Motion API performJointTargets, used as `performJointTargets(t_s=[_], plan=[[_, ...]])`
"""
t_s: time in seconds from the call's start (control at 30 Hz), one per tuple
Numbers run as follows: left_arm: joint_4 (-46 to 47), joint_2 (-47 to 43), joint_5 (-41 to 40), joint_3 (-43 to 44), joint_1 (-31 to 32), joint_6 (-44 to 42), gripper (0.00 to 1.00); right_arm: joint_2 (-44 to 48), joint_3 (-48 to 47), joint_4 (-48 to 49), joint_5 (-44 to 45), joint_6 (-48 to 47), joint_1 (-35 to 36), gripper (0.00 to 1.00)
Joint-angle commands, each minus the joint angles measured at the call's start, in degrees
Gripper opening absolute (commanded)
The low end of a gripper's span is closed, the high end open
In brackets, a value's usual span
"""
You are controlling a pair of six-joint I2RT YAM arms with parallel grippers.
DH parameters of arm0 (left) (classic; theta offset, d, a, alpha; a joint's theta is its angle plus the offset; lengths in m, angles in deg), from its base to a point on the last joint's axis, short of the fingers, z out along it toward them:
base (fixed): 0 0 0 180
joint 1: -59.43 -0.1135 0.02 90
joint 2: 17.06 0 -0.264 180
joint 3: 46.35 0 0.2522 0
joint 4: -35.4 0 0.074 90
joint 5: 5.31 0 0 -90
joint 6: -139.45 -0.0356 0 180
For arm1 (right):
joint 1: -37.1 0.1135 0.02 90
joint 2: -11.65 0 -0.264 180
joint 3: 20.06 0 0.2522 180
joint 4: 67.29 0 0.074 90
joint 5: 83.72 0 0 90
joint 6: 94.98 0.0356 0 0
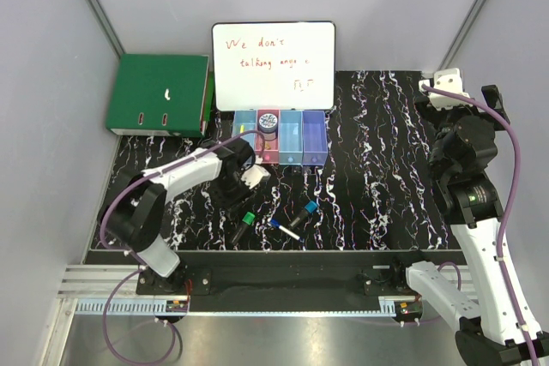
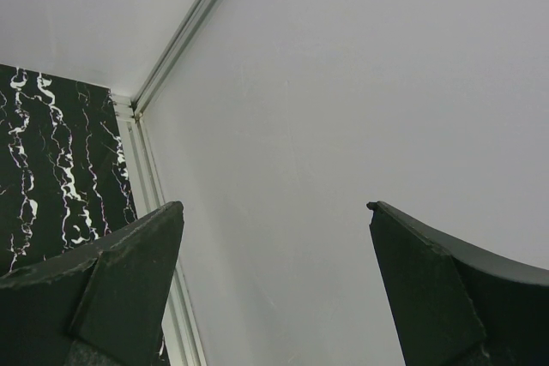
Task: Sort the stationery into containers
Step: Pick up the pen from the center of the board.
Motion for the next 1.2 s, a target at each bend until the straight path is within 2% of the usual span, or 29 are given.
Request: performJointTargets(t_s=[0.0, 0.23, 0.3, 0.37, 0.43, 0.47, 0.77, 0.97, 1.17], plan=[[3.78, 3.04, -1.85, -0.36, 1.46, 3.56, 0.46, 0.36, -1.35, 1.13, -0.49, 1.02, -0.40, 0.97], [6.16, 7.09, -7.12, -0.01, 1.81, 4.71, 0.45, -0.08, -1.88, 1.13, -0.67, 1.46, -0.40, 0.97], [6.51, 8.58, -8.08, -0.10, 1.81, 4.45, 0.40, 0.00, -1.97, 1.13, -0.67, 1.55, -0.40, 0.97], [6.42, 9.63, -8.44, 0.08, 1.81, 4.53, 0.28, -0.17, -1.97, 1.04, -0.67, 1.63, -0.32, 0.97], [6.51, 10.16, -8.88, 0.34, 1.81, 4.62, 0.06, -0.08, -2.06, 1.04, -0.67, 1.90, -0.40, 0.97], [6.51, 10.60, -9.06, 0.34, 1.81, 4.71, 0.00, -0.08, -2.14, 1.04, -0.67, 1.90, -0.40, 0.97], [4.93, 8.33, -7.74, 2.44, 1.81, 4.53, 0.00, -0.08, -2.58, 1.04, -0.49, 1.55, -0.40, 0.97], [0.72, 3.93, -7.13, 10.96, 1.81, 3.74, 0.00, 0.36, -2.32, 1.04, -0.31, 0.76, -0.40, 0.97], [-4.65, 3.93, -5.89, 20.55, 1.81, 4.26, 0.00, 0.62, -1.97, 0.95, -0.40, 0.49, -0.40, 0.97]])
